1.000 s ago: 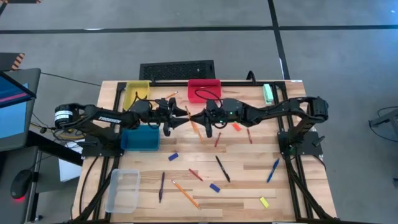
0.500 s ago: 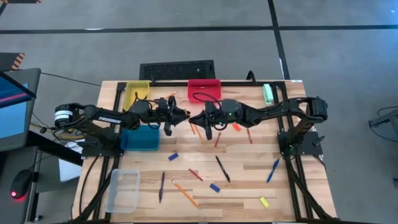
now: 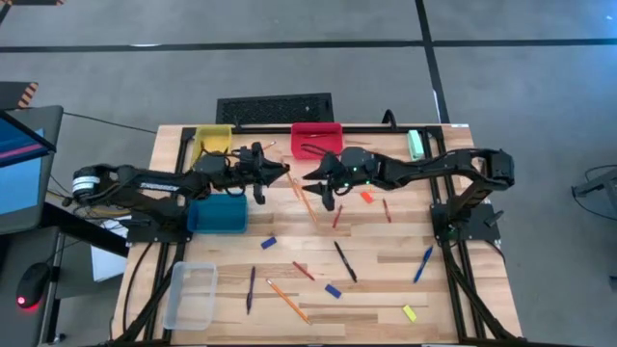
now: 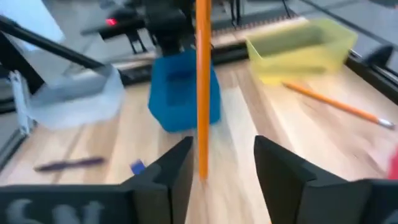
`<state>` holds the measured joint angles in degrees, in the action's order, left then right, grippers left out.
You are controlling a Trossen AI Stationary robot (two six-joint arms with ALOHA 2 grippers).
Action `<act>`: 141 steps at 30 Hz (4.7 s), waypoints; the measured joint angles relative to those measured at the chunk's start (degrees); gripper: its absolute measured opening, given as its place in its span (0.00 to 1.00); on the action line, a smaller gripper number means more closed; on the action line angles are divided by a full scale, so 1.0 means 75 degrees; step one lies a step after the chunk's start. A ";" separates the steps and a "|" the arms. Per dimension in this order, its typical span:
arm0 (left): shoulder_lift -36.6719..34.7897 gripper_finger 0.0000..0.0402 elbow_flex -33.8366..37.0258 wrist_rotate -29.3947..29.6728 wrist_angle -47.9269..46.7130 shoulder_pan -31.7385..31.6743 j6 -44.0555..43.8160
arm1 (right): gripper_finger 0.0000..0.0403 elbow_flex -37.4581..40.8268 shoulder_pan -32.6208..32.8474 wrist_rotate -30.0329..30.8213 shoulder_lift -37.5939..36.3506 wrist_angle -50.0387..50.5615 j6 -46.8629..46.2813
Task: Sort crayons/erasers/pens/pencils in bins
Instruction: Put the pencil into the blue bin, then put the orange eraser into the transparent bin
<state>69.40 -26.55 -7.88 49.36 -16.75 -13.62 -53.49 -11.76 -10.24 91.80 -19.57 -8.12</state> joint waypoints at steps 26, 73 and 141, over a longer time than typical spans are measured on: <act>-0.0682 0.03 -0.4207 0.2034 -1.3989 0.0317 0.0594 | 0.01 0.1973 -0.0509 -0.0006 -0.1202 0.0502 0.0919; -0.0594 0.05 -0.1553 0.1906 -1.2918 0.0698 -0.0510 | 0.01 0.2465 -0.0401 -0.0030 -0.1199 -0.0100 0.1408; -0.0472 0.00 0.1711 0.1072 0.1333 0.0962 0.1842 | 0.01 0.1198 0.0022 0.1981 -0.1449 0.3926 -0.0196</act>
<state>65.87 -13.72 0.15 59.35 -9.54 0.19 -44.51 -11.60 4.61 80.93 9.87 -9.59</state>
